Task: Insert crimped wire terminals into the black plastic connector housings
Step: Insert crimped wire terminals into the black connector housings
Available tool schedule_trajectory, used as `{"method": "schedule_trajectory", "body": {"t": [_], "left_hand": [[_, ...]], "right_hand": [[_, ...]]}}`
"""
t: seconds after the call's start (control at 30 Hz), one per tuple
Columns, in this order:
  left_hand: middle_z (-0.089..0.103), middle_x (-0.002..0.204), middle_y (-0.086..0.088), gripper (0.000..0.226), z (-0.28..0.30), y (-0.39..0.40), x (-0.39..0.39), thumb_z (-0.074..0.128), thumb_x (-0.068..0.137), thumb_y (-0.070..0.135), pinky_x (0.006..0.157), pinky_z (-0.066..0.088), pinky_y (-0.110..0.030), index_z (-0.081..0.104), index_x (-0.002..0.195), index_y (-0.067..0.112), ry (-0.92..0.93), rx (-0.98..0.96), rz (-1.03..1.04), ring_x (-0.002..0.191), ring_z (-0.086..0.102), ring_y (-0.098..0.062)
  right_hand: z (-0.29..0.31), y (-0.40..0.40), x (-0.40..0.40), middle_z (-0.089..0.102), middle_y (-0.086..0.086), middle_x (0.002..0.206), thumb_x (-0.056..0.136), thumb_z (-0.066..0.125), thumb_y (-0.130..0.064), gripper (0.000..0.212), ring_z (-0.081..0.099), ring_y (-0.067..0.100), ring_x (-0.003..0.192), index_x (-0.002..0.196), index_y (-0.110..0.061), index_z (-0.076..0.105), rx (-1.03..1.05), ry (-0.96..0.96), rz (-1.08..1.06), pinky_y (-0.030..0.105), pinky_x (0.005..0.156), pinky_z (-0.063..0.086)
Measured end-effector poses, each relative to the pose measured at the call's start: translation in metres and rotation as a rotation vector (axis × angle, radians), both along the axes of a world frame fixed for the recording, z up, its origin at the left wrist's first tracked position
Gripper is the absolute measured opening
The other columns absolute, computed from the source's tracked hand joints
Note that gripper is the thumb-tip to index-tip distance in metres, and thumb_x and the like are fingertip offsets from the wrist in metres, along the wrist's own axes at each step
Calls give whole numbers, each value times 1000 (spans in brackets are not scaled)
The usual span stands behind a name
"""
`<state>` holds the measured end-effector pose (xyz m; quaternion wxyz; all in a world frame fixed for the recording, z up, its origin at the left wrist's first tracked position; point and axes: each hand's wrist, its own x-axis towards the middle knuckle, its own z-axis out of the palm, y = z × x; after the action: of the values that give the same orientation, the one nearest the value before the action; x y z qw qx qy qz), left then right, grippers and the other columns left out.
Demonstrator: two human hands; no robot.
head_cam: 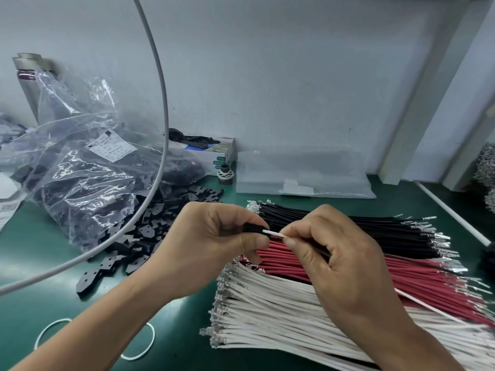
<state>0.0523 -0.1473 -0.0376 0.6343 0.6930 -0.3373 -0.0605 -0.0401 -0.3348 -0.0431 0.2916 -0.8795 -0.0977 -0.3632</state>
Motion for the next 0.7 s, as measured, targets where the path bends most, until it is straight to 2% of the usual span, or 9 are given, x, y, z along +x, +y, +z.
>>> {"method": "schedule_trajectory", "body": {"t": [0.1, 0.47, 0.57, 0.7], "left_hand": [[78, 76, -15, 22, 0, 2, 2, 84, 73, 16, 73, 64, -40, 81, 95, 13, 9, -1, 28, 68, 75, -31], [79, 80, -12, 21, -4, -2, -5, 83, 72, 15, 71, 65, -37, 82, 93, 11, 15, 3, 14, 68, 77, -29], [79, 80, -13, 22, -3, -3, -5, 83, 71, 16, 72, 65, -41, 82, 93, 14, 20, -12, 0, 68, 77, -29], [78, 80, -18, 24, -2, -3, -2, 82, 72, 11, 70, 64, -34, 80, 95, 5, 87, -96, -20, 66, 75, -29]], "right_hand": [[-1, 1, 0, 58, -15, 84, 89, 68, -29, 7, 60, 8, 80, 89, -25, 74, 22, 11, 22, 20, 66, 45], [-3, 2, 2, 54, -12, 81, 91, 66, -24, 10, 54, 6, 73, 84, -18, 72, -24, -40, -16, 17, 65, 41], [-2, 1, 2, 55, -11, 81, 91, 67, -24, 10, 55, 7, 73, 85, -18, 72, -41, -55, -17, 20, 65, 43], [3, -3, 2, 56, -16, 83, 93, 64, -34, 12, 55, 7, 75, 88, -26, 71, -91, -65, -64, 29, 62, 47]]}}
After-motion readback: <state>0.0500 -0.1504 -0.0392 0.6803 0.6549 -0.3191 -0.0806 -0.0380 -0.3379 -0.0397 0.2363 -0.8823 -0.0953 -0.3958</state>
